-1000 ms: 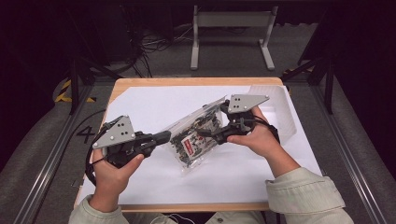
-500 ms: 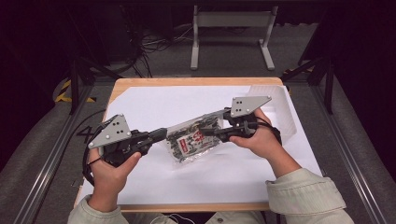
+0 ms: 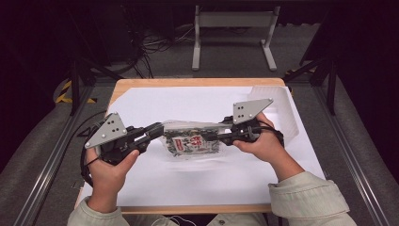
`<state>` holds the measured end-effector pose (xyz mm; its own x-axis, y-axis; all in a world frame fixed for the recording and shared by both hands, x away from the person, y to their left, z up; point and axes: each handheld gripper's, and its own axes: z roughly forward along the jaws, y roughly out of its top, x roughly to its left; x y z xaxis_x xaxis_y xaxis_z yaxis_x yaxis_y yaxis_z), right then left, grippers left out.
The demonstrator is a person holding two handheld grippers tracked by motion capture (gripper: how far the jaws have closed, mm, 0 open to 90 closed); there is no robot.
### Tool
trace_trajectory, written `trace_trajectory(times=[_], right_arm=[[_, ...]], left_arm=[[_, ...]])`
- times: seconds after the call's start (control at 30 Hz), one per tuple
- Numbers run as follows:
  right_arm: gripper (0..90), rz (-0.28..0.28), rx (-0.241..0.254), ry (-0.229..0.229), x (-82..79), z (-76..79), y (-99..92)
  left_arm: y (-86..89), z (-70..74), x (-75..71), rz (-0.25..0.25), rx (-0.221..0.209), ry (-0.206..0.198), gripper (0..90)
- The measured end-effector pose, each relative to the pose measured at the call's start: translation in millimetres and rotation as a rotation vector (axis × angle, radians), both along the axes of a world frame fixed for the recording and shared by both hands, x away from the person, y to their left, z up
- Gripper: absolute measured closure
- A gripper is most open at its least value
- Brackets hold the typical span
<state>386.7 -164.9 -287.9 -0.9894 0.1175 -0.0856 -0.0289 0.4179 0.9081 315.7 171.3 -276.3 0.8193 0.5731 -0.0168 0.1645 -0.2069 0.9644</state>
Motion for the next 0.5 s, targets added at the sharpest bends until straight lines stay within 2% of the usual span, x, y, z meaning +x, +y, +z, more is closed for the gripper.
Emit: trace_trajectory(times=[0.13,0.2,0.27,0.5], right_arm=[[76.2,-0.001,-0.005,0.007,-1.0,0.1,-0.7],[76.3,-0.012,-0.006,0.008,-0.8,0.3,-1.7],[76.3,-0.025,0.000,0.014,0.1,1.1,-4.6],[76.3,-0.068,0.040,0.034,1.7,7.2,-18.0]], left_arm=[[-0.4,-2.2,3.9,-0.007,0.009,-0.003,63.4],[-1.3,-3.7,5.5,-0.013,0.011,-0.022,49.6],[-1.6,-5.4,5.7,0.007,-0.001,-0.032,36.5],[5.2,-9.3,8.5,0.041,0.007,-0.039,25.8]])
